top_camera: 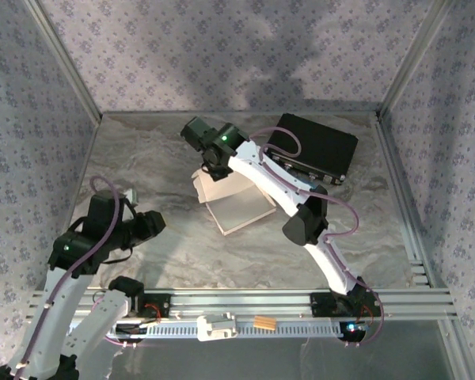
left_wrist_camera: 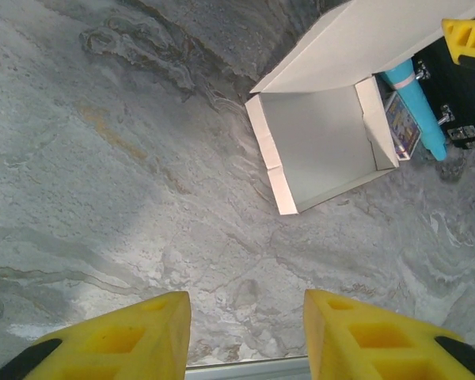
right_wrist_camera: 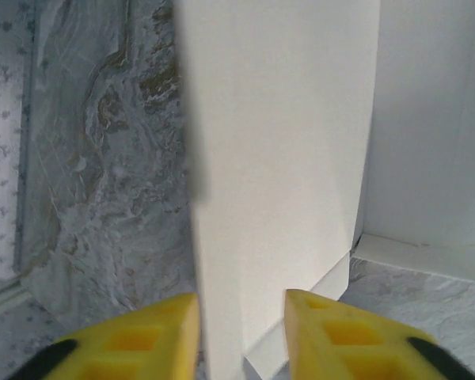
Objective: Fold the paper box
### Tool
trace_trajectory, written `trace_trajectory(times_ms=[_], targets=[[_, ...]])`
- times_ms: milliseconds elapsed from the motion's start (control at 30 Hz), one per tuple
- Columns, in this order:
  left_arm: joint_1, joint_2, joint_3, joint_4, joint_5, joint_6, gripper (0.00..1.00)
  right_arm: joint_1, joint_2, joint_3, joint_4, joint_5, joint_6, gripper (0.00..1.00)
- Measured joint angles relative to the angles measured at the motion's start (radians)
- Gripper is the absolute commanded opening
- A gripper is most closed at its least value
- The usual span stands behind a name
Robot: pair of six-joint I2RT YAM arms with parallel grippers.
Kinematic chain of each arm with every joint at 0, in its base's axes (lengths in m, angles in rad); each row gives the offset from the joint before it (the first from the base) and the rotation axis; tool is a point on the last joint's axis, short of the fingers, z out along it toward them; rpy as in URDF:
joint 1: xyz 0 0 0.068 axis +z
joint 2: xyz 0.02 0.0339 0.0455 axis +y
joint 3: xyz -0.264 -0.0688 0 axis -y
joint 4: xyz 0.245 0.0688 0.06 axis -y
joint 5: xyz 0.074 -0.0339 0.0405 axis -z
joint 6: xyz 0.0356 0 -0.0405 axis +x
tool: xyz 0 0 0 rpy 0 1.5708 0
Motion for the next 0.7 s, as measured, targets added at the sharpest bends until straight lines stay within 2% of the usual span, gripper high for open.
trace_trajectory(times_ms=[100, 167, 233, 300, 433, 533, 633, 700], targets=[[0.000, 0.033, -0.006, 0.025, 0.014, 0.014, 0.45, -0.005, -0.006, -0.001, 0.022, 0.024, -0.084, 0.49], [0.000, 0.061, -0.022, 0.059, 0.029, 0.026, 0.47, -0.011, -0.027, -0.012, 0.048, 0.048, -0.211, 0.53], [0.000, 0.098, -0.043, 0.109, 0.049, 0.046, 0.48, -0.025, -0.085, -0.055, 0.107, 0.055, -0.439, 0.56], [0.000, 0.155, -0.058, 0.161, 0.064, 0.076, 0.48, -0.054, -0.190, -0.159, 0.198, 0.015, -0.743, 0.57], [0.000, 0.312, -0.058, 0.272, 0.058, 0.159, 0.48, -0.186, -0.492, -0.508, 0.332, -0.213, -1.365, 0.54], [0.000, 0.419, -0.058, 0.353, 0.033, 0.237, 0.48, -0.371, -0.676, -0.775, 0.376, -0.413, -1.727, 0.55], [0.000, 0.500, -0.056, 0.436, 0.024, 0.317, 0.49, -0.569, -0.727, -0.969, 0.437, -0.594, -2.005, 0.61], [0.000, 0.558, -0.044, 0.480, 0.026, 0.365, 0.49, -0.653, -0.698, -1.038, 0.473, -0.662, -2.159, 0.61]])
